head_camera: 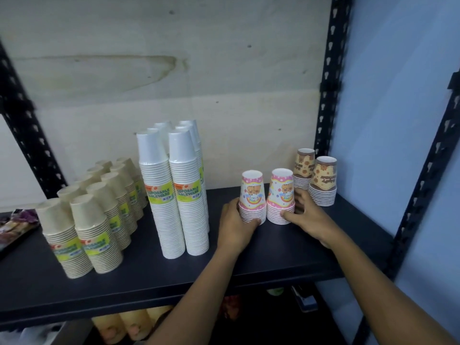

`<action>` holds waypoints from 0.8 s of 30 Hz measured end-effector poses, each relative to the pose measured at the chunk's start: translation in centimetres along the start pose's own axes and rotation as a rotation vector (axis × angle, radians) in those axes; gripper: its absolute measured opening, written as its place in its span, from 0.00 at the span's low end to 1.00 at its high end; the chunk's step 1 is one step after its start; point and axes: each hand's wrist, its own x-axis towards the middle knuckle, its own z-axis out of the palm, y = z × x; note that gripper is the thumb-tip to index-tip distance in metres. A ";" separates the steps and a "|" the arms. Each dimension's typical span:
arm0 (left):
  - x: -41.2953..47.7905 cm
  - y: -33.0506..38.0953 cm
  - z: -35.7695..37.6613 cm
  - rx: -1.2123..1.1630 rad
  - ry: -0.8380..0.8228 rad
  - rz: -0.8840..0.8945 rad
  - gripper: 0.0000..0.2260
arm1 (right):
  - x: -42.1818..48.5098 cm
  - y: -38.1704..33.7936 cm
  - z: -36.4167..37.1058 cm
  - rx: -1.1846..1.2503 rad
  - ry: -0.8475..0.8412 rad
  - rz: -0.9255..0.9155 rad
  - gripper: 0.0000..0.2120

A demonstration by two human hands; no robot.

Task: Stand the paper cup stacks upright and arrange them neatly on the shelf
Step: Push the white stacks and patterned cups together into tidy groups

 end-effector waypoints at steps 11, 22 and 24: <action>0.1 0.1 0.1 0.015 0.019 0.023 0.29 | -0.1 0.4 -0.3 0.051 0.010 -0.003 0.37; 0.0 -0.1 0.1 -0.003 0.014 0.021 0.31 | 0.1 1.0 -0.2 0.070 0.028 -0.026 0.34; 0.0 -0.3 0.0 0.001 0.015 0.028 0.31 | 0.1 1.0 -0.1 0.070 0.027 -0.029 0.34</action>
